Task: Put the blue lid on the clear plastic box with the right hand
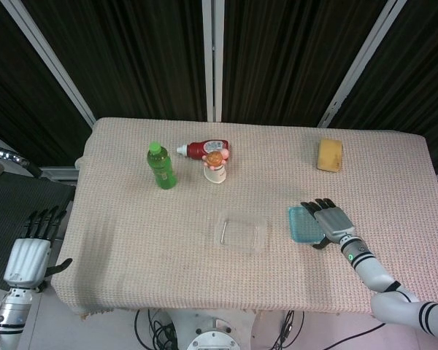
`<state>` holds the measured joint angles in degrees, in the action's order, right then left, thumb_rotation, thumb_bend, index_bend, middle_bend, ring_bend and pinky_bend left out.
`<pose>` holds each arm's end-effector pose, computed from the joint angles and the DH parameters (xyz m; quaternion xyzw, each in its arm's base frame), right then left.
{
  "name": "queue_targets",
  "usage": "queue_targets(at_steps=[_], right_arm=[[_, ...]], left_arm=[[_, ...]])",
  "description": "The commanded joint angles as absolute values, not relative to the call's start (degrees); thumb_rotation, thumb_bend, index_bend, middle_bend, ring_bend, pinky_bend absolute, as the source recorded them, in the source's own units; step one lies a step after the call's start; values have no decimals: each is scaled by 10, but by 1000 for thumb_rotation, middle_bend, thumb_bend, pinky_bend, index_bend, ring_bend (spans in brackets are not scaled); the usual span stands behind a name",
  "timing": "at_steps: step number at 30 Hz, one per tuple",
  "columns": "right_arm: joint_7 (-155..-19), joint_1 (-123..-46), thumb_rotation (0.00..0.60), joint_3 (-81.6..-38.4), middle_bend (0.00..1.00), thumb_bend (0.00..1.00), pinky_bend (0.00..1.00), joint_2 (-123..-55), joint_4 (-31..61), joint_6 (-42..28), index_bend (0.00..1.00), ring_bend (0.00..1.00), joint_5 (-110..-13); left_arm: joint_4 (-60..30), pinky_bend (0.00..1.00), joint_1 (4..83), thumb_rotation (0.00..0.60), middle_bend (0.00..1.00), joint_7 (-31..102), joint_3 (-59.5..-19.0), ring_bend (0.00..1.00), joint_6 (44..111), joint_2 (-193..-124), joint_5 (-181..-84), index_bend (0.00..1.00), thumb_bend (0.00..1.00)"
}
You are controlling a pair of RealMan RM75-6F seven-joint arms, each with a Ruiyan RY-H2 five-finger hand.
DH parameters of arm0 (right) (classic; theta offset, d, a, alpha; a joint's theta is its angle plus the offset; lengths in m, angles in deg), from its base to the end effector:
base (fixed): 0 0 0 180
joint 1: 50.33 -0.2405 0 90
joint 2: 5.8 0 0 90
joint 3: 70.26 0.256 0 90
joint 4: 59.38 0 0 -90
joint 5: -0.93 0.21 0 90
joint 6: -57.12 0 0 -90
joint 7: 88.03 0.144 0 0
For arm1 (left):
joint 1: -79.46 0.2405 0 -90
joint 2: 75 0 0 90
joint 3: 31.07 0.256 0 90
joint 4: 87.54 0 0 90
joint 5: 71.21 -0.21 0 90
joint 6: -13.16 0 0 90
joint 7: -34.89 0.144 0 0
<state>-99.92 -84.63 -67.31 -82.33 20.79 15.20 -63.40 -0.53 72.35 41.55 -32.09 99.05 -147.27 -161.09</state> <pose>-0.2823 -0.3164 0.0301 0.7540 -0.4476 0.1957 0.4390 -0.3006 0.1862 0.1150 -0.6373 -0.3442 -0.3878 0.5700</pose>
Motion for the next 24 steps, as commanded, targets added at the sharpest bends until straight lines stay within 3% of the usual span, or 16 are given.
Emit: queue_targets(at_steps=[1, 13, 24], right_arm=[[-989, -847, 600, -673, 157, 29, 0, -823, 204, 155, 0, 0, -636], [-955, -840, 600, -672, 307, 146, 0, -821, 197, 135, 22, 0, -662], [-926, -820, 600, -658, 327, 146, 0, -755, 296, 75, 36, 0, -696]], left_arm=[[-5, 0, 722, 600, 0, 419, -322, 0, 989, -1472, -1610, 58, 0], [5, 0, 722, 600, 0, 428, -321, 0, 989, -1469, -1611, 57, 0], [10, 0, 718, 600, 0, 432, -321, 0, 986, -1467, -1614, 58, 0]])
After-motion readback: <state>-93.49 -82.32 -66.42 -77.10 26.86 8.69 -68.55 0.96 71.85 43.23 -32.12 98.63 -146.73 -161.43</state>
